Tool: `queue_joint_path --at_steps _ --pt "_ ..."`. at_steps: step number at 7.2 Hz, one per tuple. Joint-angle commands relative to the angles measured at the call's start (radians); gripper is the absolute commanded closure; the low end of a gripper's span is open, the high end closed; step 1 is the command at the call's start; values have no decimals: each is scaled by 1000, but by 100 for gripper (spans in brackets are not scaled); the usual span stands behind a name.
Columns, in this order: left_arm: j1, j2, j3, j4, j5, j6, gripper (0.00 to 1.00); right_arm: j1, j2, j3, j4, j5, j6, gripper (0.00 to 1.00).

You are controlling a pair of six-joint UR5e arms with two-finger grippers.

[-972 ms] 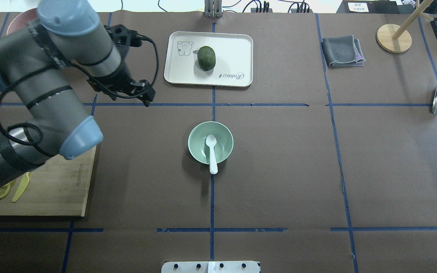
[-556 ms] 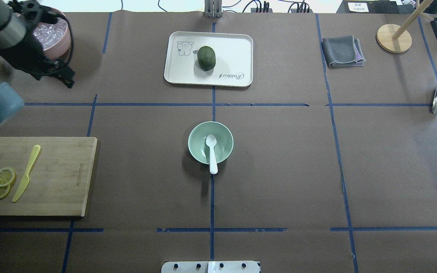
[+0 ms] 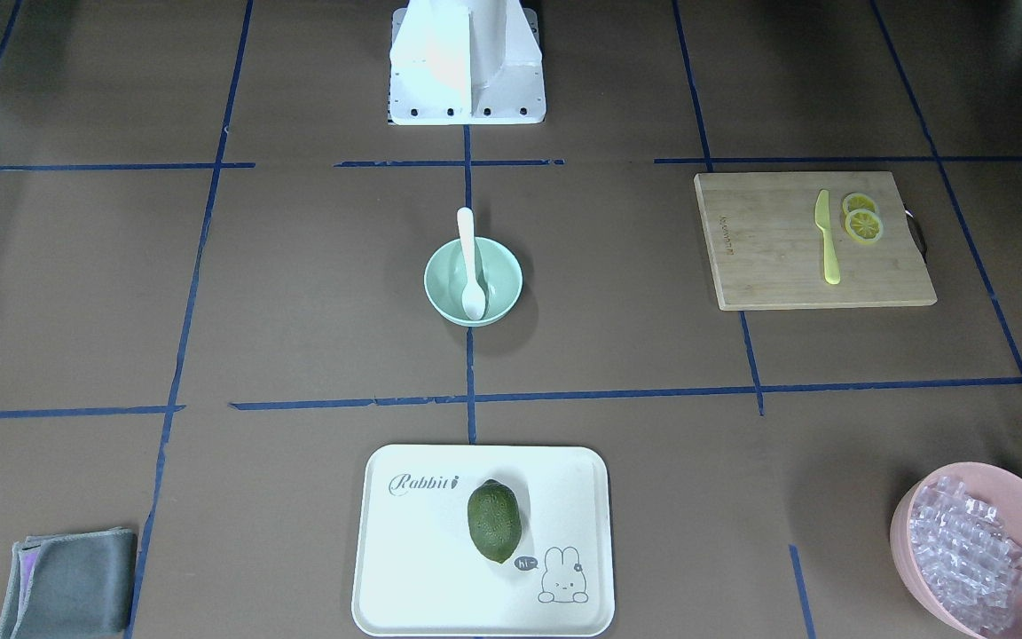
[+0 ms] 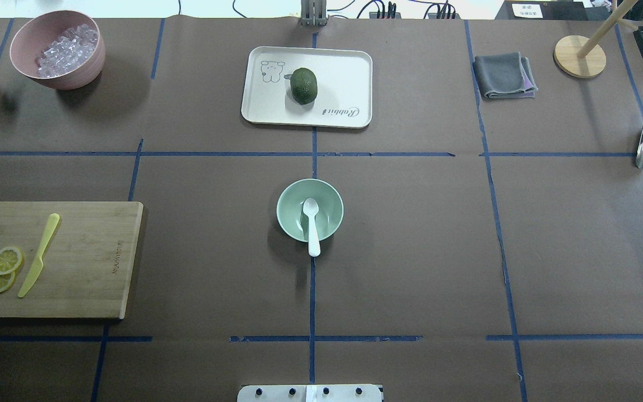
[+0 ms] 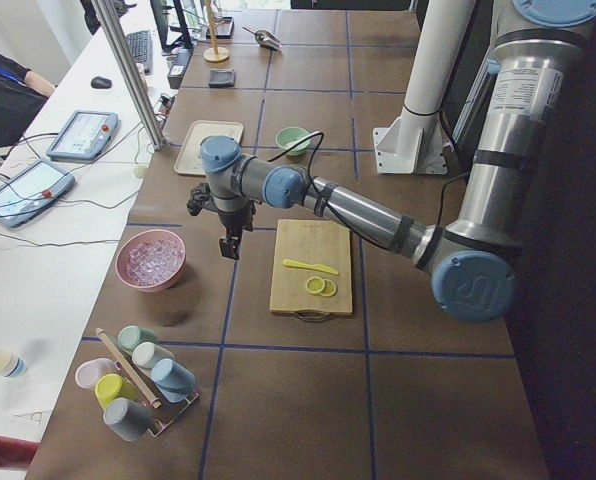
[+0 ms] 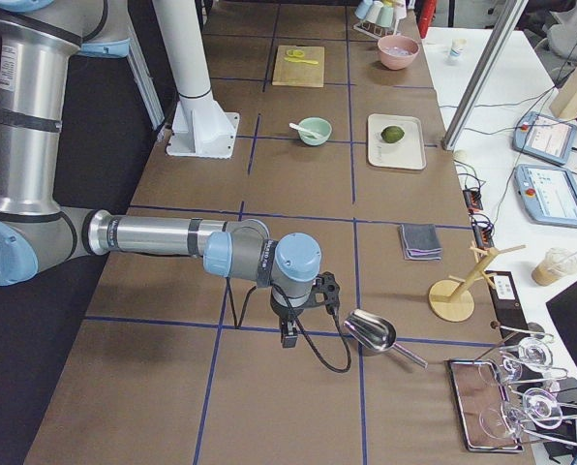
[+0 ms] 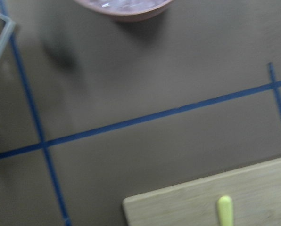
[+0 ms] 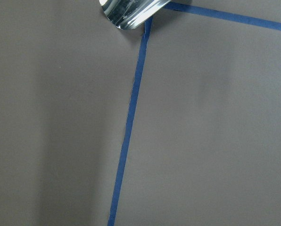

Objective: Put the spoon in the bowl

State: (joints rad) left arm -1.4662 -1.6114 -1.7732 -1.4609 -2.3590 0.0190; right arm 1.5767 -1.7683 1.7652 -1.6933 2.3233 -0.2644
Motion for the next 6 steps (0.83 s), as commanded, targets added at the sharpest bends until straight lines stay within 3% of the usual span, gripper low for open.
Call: queue_joint_path --at_steps 1,5,6 --pt "-80 99 18 -4 -5 97 0 8 -3 -1 0 1 1 0" --pt "-120 188 -26 -13 6 142 0 23 -17 -1 0 1 -1 0" --pt "-118 188 6 -12 3 133 0 23 -16 -1 0 2 -6 0"
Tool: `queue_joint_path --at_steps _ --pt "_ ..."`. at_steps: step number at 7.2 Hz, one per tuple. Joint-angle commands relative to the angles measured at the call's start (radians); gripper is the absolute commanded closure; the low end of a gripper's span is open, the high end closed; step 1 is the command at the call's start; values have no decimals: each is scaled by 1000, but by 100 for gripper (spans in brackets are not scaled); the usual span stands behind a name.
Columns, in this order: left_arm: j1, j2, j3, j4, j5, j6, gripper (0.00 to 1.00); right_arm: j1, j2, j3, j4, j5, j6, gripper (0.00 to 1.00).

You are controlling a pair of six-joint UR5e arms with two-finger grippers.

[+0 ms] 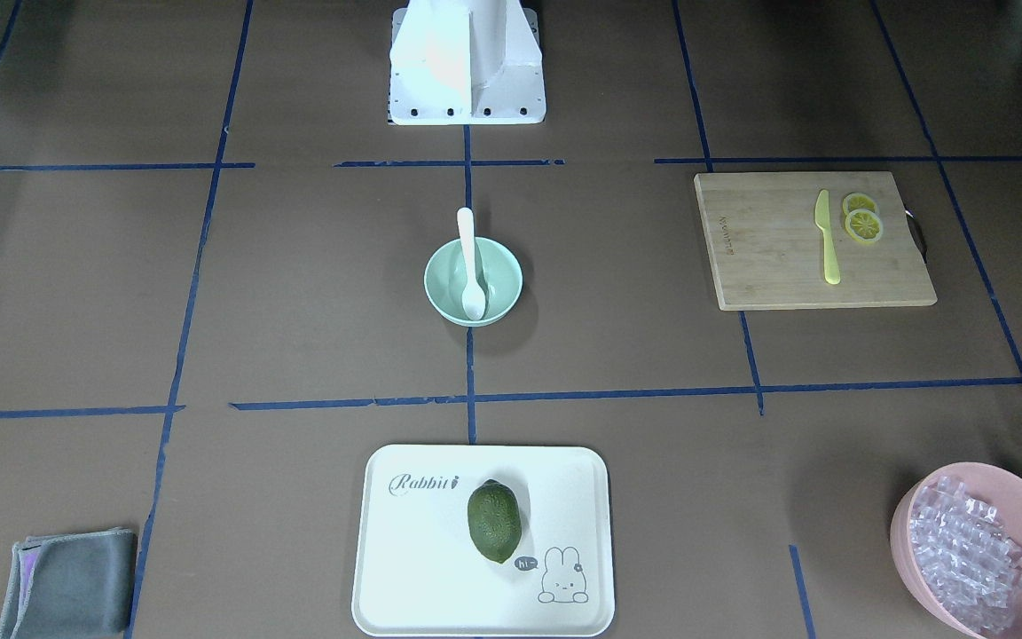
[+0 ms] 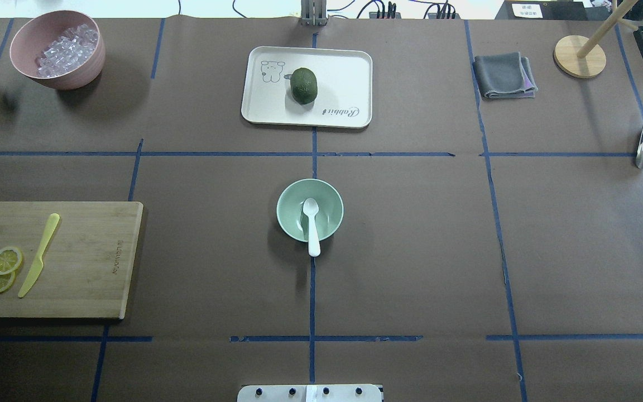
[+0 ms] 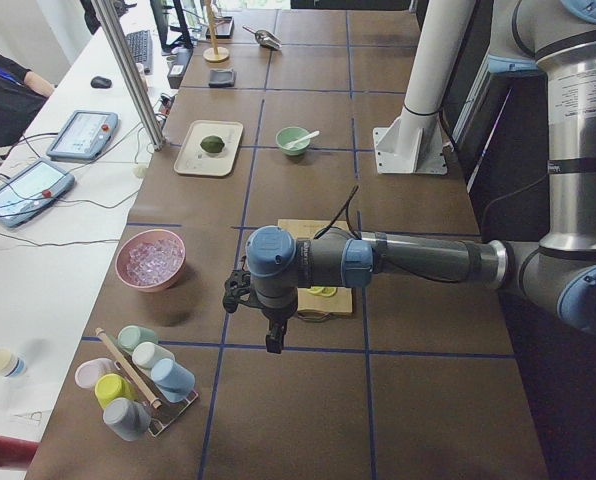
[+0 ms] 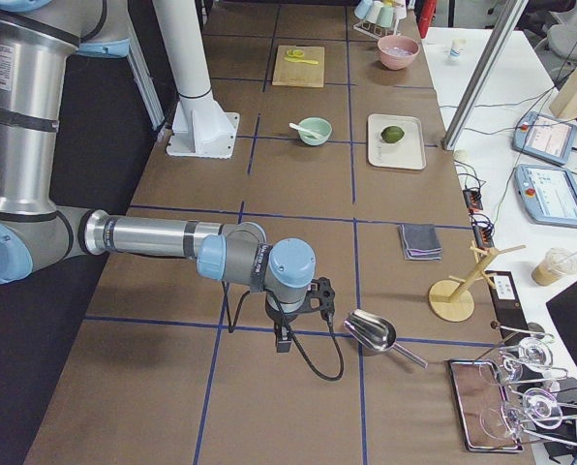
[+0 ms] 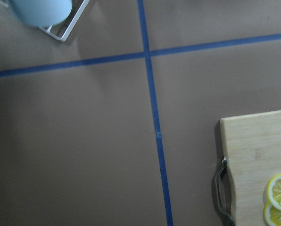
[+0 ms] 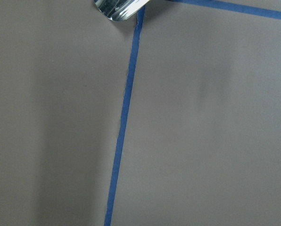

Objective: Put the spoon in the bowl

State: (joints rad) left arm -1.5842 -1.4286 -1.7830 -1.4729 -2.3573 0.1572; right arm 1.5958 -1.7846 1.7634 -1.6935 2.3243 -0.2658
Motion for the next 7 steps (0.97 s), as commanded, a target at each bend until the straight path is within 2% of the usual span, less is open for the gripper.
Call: queue_joint_path --at_steps 1,7 --pt "0 0 46 0 -2 -5 0 4 1 2 0 1 0 0" --pt "1 0 50 9 4 2 0 4 -2 1 0 4 3 0"
